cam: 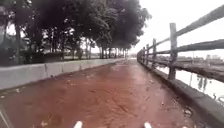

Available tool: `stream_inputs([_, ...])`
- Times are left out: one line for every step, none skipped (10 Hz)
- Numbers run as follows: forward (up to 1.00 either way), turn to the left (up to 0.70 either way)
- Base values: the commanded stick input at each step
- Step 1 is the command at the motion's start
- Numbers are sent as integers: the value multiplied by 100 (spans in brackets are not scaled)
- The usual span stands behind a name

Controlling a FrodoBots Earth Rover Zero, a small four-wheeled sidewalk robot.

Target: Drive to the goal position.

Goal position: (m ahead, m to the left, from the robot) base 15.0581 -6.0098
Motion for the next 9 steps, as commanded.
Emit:
stream_inputs([50, 6])
stream_inputs([50, 0])
stream_inputs([50, 2])
stream_inputs([50, 4])
stream_inputs([50, 12])
stream_inputs([50, 8])
stream_inputs([50, 4])
stream_inputs([50, 0])
stream_inputs([50, 0])
